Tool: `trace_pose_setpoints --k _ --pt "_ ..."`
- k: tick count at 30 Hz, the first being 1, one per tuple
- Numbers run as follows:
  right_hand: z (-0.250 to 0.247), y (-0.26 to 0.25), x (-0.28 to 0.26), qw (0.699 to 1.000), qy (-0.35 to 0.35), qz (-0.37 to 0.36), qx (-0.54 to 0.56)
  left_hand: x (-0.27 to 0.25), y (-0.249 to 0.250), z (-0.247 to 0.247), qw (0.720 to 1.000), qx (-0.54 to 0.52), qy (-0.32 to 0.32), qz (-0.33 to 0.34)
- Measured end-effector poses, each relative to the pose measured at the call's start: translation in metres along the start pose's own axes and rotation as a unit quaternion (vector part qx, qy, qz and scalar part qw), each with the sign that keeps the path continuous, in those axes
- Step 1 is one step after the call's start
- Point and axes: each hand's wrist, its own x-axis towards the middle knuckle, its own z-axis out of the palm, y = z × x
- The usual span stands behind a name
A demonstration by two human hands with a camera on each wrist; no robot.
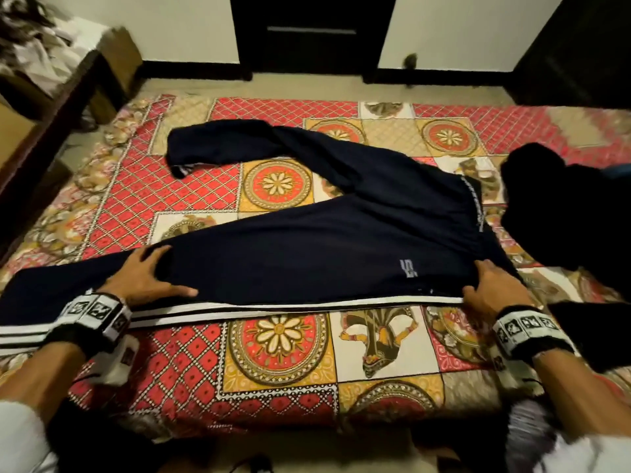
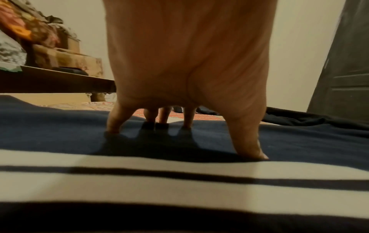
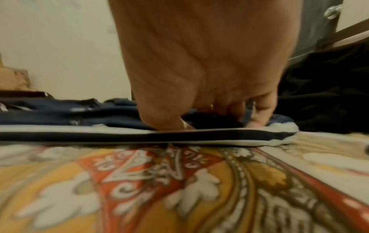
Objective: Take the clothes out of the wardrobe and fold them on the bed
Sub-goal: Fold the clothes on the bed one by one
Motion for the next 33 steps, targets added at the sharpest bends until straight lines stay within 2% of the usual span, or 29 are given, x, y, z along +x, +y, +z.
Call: trace_pose_setpoints --k 2,4,6,8,10,12,15,17,19,22,25,30,33 --pt "-0.005 -0.002 0.002 1.0 -0.013 0.004 -0.004 0.002 0.001 -0.002 1.0 0.002 -0.004 -0.014" --pt "-0.008 -0.014 0.0 1.0 -0.03 -0.005 -0.003 0.001 0.008 0.0 0.999 0.031 0.027 -0.003" --pt "-0.007 -0.018 0.001 0.999 -0.033 -0.01 0.005 -0.004 0.028 0.009 0.988 0.081 0.099 0.085" --pt "-0.007 -0.018 0.002 1.0 -0.028 -0.004 0.011 -0.016 0.057 0.026 0.961 0.08 0.149 0.219" --pt "-0.013 -0.016 0.007 1.0 0.003 0.007 0.02 -0.031 0.092 0.052 0.936 0.068 0.14 0.316" --pt "-0.017 -0.013 0.011 0.999 0.031 -0.001 0.032 -0.04 0.124 0.08 0.922 0.088 0.101 0.363" --pt "-0.012 -0.012 0.012 0.999 -0.046 -0.009 0.016 -0.041 0.15 0.115 0.929 0.148 0.05 0.336" --pt "-0.012 -0.012 0.012 0.998 -0.063 0.004 0.02 -0.041 0.156 0.129 0.927 0.195 0.058 0.316" --pt "-0.023 -0.013 0.014 0.997 0.008 0.013 0.073 -0.043 0.158 0.134 0.922 0.224 0.064 0.308" --pt "-0.048 -0.022 0.027 0.98 0.136 -0.012 0.145 -0.045 0.16 0.136 0.923 0.239 0.06 0.297" --pt "-0.074 -0.037 0.068 0.969 0.179 -0.045 0.162 -0.045 0.162 0.139 0.923 0.239 0.059 0.295" --pt "-0.089 -0.067 0.168 0.99 0.092 -0.075 0.073 -0.044 0.161 0.142 0.925 0.227 0.059 0.298" --pt "-0.084 -0.08 0.21 0.993 0.066 -0.084 0.053 -0.04 0.157 0.146 0.922 0.233 0.067 0.303"
